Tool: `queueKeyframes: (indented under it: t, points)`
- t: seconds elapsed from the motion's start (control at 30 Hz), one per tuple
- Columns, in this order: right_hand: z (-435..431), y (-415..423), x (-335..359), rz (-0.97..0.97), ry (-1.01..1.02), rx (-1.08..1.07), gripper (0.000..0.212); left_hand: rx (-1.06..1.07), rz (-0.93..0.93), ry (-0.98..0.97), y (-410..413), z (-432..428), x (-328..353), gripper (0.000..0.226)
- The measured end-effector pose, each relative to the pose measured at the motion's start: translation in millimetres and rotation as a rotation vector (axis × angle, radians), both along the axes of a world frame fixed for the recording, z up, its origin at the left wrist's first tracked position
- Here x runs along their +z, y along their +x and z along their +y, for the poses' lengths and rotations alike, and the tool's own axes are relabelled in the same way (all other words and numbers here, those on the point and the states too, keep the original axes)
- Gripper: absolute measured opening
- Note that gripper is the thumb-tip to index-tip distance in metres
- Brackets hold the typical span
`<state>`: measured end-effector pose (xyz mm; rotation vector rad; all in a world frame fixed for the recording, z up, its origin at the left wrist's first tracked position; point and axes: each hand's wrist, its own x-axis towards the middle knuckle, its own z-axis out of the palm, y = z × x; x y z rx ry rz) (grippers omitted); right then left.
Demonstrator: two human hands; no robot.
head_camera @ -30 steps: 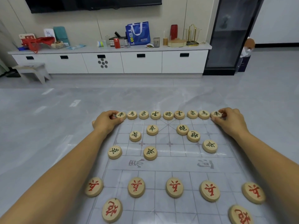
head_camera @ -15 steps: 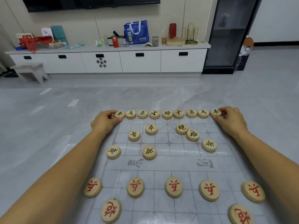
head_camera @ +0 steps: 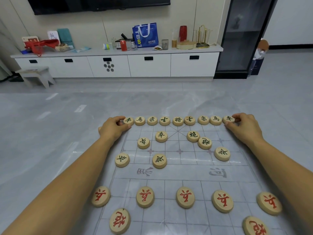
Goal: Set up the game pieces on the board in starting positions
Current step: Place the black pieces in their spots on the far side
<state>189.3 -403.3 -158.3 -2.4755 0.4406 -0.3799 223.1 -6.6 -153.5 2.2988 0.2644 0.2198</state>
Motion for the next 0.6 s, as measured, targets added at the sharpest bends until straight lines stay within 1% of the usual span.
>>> queueKeyframes:
  t: [0.27, 0.43, 0.5, 0.6]
  points:
    - [0.1, -0.7, 0.8, 0.01, -0.018, 0.009, 0.049, 0.015, 0.001, 0.044, 1.4, -2.1, 0.1, 0.038]
    - [0.9, -1.6, 1.9, 0.01, -0.012, 0.008, 0.05, 0.02, 0.008, 0.037, 2.2, -2.5, 0.2, 0.037]
    - [1.7, -2.2, 2.5, 0.0, 0.007, 0.007, 0.05, 0.012, 0.019, 0.011, 2.0, -2.2, 0.5, 0.039]
    - [1.2, -2.8, 4.2, -0.026, 0.096, -0.008, 0.054, -0.015, 0.048, -0.095, 2.0, 1.6, -0.1, 0.049]
